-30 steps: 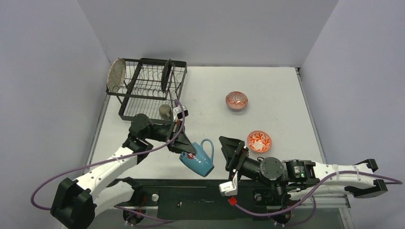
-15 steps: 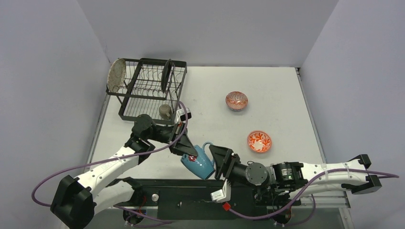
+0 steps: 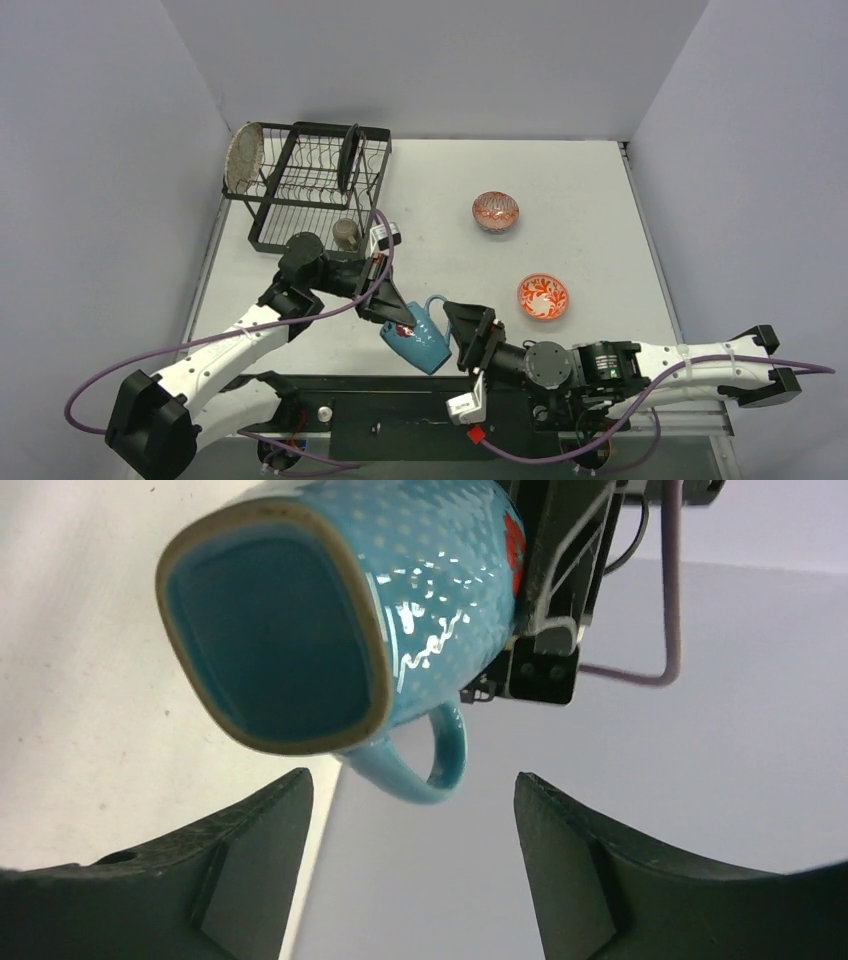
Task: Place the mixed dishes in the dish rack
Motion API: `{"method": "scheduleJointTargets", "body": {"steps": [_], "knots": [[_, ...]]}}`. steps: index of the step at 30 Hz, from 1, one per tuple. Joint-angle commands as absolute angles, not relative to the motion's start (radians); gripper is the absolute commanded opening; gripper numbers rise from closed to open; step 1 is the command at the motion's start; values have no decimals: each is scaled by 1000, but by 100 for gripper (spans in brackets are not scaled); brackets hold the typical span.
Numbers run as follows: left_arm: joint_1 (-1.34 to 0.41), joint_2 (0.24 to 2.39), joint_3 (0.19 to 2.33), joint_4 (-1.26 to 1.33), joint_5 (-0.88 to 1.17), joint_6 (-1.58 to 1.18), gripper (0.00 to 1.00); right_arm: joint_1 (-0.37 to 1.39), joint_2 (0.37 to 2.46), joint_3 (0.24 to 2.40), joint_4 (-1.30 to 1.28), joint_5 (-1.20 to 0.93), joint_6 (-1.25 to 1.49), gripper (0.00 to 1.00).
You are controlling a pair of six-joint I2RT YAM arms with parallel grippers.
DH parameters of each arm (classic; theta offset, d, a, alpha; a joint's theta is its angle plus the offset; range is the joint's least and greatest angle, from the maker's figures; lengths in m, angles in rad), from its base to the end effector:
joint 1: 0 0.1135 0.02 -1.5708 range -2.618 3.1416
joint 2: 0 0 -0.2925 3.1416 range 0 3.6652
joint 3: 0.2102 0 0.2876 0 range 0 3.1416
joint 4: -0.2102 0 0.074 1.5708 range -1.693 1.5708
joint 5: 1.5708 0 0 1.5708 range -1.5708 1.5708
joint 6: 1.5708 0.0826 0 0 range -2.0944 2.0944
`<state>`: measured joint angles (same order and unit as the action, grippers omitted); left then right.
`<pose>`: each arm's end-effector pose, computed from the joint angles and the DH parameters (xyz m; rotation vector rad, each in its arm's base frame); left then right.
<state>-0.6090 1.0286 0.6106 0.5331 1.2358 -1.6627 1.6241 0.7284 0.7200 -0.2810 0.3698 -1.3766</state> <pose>0.1612 -0.2075 0.3163 -0.3004 -2.0367 2.1200 0.0177 0.2295 0.3228 -1.8034 0.3825 -0.1708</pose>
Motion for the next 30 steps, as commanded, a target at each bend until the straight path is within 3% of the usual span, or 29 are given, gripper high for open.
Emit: {"method": "scheduleJointTargets", "body": {"steps": [1, 7, 10, 15, 19, 23, 27, 30], "knots": [[-552, 970, 762, 232, 1179, -1355, 0, 1598, 653, 685, -249, 401, -1170, 73], [-437, 870, 959, -293, 968, -758, 0, 1462, 641, 668, -256, 415, -686, 76], [-430, 803, 947, -230, 879, -675, 0, 1373, 627, 654, -177, 412, -461, 75], [-421, 773, 879, 31, 829, -800, 0, 1144, 651, 674, 39, 393, 127, 89], [-419, 784, 848, 131, 823, -858, 0, 847, 739, 725, 99, -69, 507, 90], [-416, 782, 826, 168, 830, -881, 0, 647, 819, 767, 145, -366, 679, 88], [-414, 833, 839, 119, 932, -850, 0, 527, 891, 781, 333, -660, 850, 88], [-416, 879, 863, 86, 1049, -807, 0, 517, 1000, 852, 403, -826, 934, 79]]}}
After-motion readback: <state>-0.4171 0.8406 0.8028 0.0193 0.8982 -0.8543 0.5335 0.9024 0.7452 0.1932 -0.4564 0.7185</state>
